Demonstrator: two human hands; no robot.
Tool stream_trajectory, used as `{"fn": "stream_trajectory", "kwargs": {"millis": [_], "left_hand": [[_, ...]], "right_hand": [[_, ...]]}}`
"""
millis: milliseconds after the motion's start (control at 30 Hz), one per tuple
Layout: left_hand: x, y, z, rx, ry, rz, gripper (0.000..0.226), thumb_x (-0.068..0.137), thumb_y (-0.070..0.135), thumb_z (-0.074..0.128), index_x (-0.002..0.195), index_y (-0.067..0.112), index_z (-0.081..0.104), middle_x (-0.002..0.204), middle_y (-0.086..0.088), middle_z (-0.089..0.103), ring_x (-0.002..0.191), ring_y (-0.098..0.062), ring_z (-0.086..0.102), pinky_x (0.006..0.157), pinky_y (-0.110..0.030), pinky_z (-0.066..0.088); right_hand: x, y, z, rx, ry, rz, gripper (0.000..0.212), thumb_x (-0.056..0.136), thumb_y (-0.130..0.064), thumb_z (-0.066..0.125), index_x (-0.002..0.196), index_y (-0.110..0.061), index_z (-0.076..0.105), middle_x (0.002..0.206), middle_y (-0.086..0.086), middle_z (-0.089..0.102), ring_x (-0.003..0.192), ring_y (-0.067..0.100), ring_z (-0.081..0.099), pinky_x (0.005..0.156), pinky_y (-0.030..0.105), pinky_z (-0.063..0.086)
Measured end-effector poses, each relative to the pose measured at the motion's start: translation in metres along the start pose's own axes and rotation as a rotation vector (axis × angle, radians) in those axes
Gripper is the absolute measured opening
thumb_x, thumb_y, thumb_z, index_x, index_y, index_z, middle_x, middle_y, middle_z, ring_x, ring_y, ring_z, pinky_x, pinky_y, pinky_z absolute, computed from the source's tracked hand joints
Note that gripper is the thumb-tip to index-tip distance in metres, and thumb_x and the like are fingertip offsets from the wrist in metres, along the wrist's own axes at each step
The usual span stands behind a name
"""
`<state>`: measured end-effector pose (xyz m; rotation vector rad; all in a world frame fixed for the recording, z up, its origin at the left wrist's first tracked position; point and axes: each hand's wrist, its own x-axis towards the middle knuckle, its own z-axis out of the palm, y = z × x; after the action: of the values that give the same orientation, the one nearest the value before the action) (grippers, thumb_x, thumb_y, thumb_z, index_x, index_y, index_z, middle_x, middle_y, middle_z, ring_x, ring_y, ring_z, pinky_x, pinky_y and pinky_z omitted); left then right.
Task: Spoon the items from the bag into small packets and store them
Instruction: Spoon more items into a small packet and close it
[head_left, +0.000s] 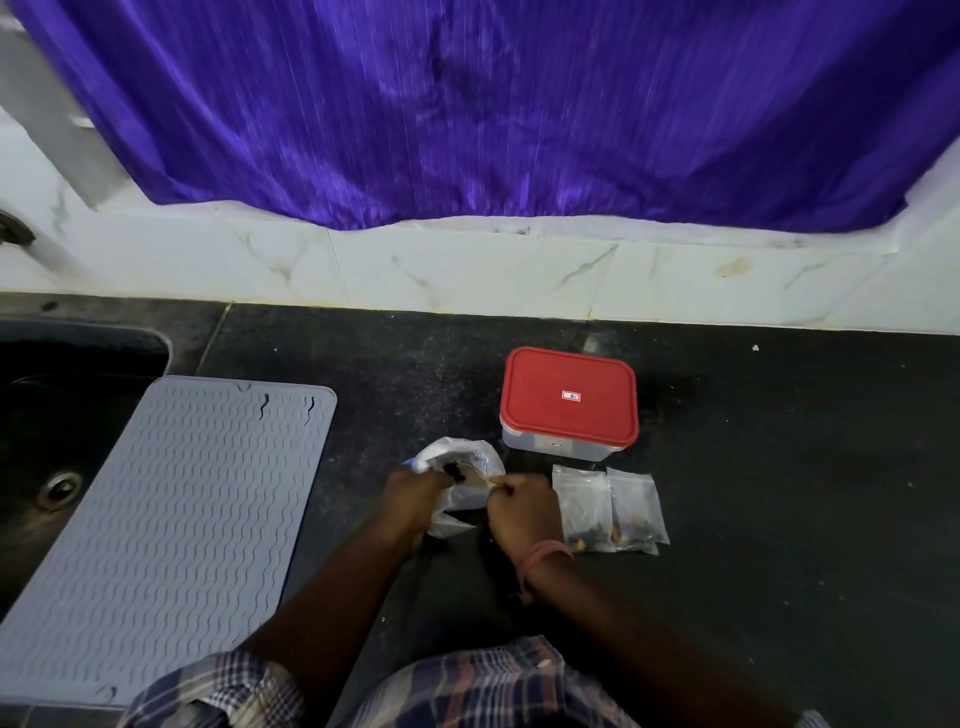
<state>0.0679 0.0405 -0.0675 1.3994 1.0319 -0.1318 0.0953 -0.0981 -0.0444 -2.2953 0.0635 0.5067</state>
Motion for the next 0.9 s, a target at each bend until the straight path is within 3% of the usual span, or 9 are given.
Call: {"fn": "stream_trajectory", "kwargs": {"millis": [100, 167, 300, 433, 500, 567, 633, 733, 900], "left_hand": [[0.001, -0.004, 0.0, 0.072, 0.009, 0.049, 0.034, 0.084, -0.002, 0.068, 0.117, 0.003, 0.063, 0.101, -0.017, 0.071, 0.089, -0.029, 0.069, 0.074, -0.036, 0.057], [0.001, -0.003, -0.002, 0.117, 0.011, 0.062, 0.042, 0.081, 0.001, 0.071, 0.121, 0.007, 0.057, 0.107, -0.016, 0.068, 0.096, -0.03, 0.068, 0.08, -0.038, 0.056], [0.001, 0.004, -0.004, 0.154, -0.057, 0.078, 0.036, 0.08, -0.002, 0.07, 0.114, 0.006, 0.062, 0.094, -0.01, 0.068, 0.08, -0.018, 0.064, 0.063, -0.028, 0.048], [-0.003, 0.012, -0.003, 0.125, -0.085, 0.072, 0.032, 0.068, 0.008, 0.071, 0.099, 0.009, 0.067, 0.087, -0.008, 0.069, 0.079, -0.02, 0.065, 0.065, -0.028, 0.048], [-0.003, 0.014, -0.004, 0.106, -0.086, 0.077, 0.016, 0.074, 0.004, 0.068, 0.088, 0.012, 0.067, 0.081, -0.007, 0.068, 0.075, -0.019, 0.064, 0.063, -0.028, 0.049], [-0.001, 0.011, -0.005, 0.11, -0.098, 0.093, 0.014, 0.078, 0.007, 0.07, 0.091, 0.011, 0.069, 0.084, -0.01, 0.072, 0.074, -0.019, 0.066, 0.066, -0.029, 0.053], [0.003, 0.008, -0.006, 0.116, -0.128, 0.109, 0.038, 0.069, 0.02, 0.072, 0.105, 0.007, 0.07, 0.096, -0.016, 0.076, 0.083, -0.023, 0.071, 0.074, -0.036, 0.057], [0.002, 0.011, -0.007, 0.162, -0.143, 0.123, 0.031, 0.072, 0.019, 0.073, 0.102, 0.012, 0.069, 0.096, -0.014, 0.075, 0.087, -0.024, 0.072, 0.082, -0.04, 0.058], [0.007, 0.015, -0.006, 0.191, -0.125, 0.082, 0.023, 0.085, 0.006, 0.07, 0.108, 0.006, 0.07, 0.096, -0.014, 0.075, 0.091, -0.028, 0.072, 0.087, -0.043, 0.058]], "right_hand": [[-0.001, 0.004, 0.001, 0.193, -0.023, 0.119, 0.028, 0.087, -0.009, 0.056, 0.099, -0.017, 0.08, 0.086, 0.0, 0.074, 0.089, 0.017, 0.068, 0.071, 0.021, 0.046], [0.002, 0.008, 0.001, 0.254, -0.011, 0.169, 0.029, 0.086, -0.009, 0.057, 0.1, -0.018, 0.08, 0.091, 0.0, 0.076, 0.092, 0.018, 0.068, 0.074, 0.021, 0.045], [0.002, 0.009, 0.003, -0.05, 0.055, -0.026, 0.026, 0.086, -0.016, 0.055, 0.099, -0.019, 0.078, 0.094, 0.004, 0.076, 0.092, 0.025, 0.069, 0.082, 0.032, 0.054], [0.003, 0.003, 0.009, -0.205, 0.082, -0.122, 0.024, 0.079, -0.024, 0.052, 0.089, -0.018, 0.073, 0.085, 0.004, 0.074, 0.085, 0.026, 0.068, 0.075, 0.034, 0.054], [0.011, 0.002, 0.005, -0.035, 0.041, -0.013, 0.025, 0.08, -0.02, 0.054, 0.088, -0.017, 0.076, 0.085, 0.004, 0.075, 0.084, 0.025, 0.068, 0.078, 0.034, 0.055], [0.02, 0.006, 0.001, 0.153, 0.0, 0.123, 0.023, 0.082, -0.014, 0.054, 0.084, -0.013, 0.078, 0.084, 0.006, 0.075, 0.082, 0.024, 0.066, 0.078, 0.033, 0.053], [0.027, 0.013, 0.002, 0.247, -0.023, 0.212, 0.024, 0.082, -0.012, 0.054, 0.081, -0.011, 0.078, 0.082, 0.009, 0.074, 0.078, 0.025, 0.065, 0.077, 0.038, 0.053], [0.034, 0.024, 0.005, 0.3, -0.081, 0.265, 0.024, 0.085, -0.012, 0.056, 0.069, -0.014, 0.074, 0.071, 0.006, 0.07, 0.078, 0.03, 0.066, 0.079, 0.043, 0.056], [0.036, 0.035, 0.003, 0.411, -0.169, 0.294, 0.031, 0.09, -0.012, 0.059, 0.064, -0.029, 0.063, 0.07, -0.008, 0.057, 0.082, 0.019, 0.055, 0.084, 0.037, 0.049]]}}
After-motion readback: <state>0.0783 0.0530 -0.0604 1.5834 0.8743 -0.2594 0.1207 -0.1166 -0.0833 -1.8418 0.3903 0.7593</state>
